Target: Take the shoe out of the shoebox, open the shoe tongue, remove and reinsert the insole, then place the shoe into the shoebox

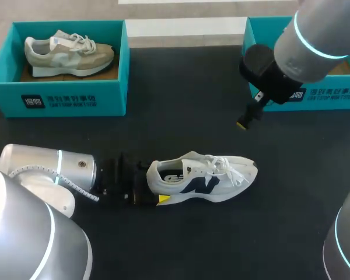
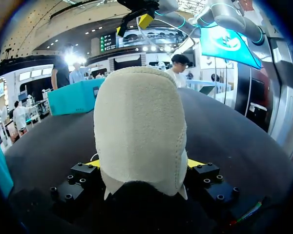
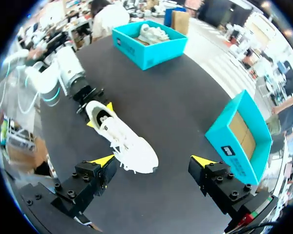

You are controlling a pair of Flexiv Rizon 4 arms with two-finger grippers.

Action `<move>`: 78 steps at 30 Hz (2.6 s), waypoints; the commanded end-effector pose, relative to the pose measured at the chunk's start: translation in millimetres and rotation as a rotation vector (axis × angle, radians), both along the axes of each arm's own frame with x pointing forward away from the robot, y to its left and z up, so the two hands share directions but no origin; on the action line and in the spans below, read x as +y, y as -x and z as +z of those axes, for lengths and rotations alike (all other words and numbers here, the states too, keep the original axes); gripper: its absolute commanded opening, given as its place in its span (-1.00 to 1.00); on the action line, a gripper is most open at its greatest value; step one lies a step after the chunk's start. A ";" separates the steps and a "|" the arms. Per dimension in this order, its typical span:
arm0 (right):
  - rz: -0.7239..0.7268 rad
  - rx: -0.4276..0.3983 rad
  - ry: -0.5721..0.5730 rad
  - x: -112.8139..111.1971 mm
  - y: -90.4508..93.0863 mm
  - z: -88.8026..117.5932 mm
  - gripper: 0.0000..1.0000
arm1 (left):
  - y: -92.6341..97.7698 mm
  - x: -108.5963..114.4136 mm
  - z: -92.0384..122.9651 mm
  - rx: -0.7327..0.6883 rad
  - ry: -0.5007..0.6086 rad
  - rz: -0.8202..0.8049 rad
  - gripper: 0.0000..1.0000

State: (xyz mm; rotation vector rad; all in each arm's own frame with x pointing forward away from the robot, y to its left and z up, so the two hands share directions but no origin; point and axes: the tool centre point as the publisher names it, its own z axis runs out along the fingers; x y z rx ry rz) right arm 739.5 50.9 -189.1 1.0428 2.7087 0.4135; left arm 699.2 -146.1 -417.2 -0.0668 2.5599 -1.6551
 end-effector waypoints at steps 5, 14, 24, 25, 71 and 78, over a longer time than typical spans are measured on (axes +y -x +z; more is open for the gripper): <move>-0.175 -0.011 0.002 8.2 3.2 0.9 1.00 | 1.3 -0.1 -1.0 0.001 -0.003 0.000 -1.00; -0.436 0.034 0.002 54.8 30.1 -30.9 1.00 | 1.3 -0.1 -1.0 0.001 -0.003 0.000 -1.00; -0.463 0.074 -0.010 93.4 30.2 -72.2 1.00 | 1.3 -0.1 -1.0 0.001 -0.003 0.000 -1.00; -0.451 0.082 -0.005 96.2 29.4 -76.7 1.00 | 1.3 -0.1 -1.0 0.001 -0.003 0.000 -1.00; -0.794 0.054 0.002 136.4 28.2 -131.4 1.00 | 1.3 -0.1 -1.0 0.001 -0.003 0.000 -1.00; -0.833 0.026 0.089 145.6 35.3 -136.6 1.00 | 1.3 -0.1 -1.0 0.001 -0.003 0.000 -1.00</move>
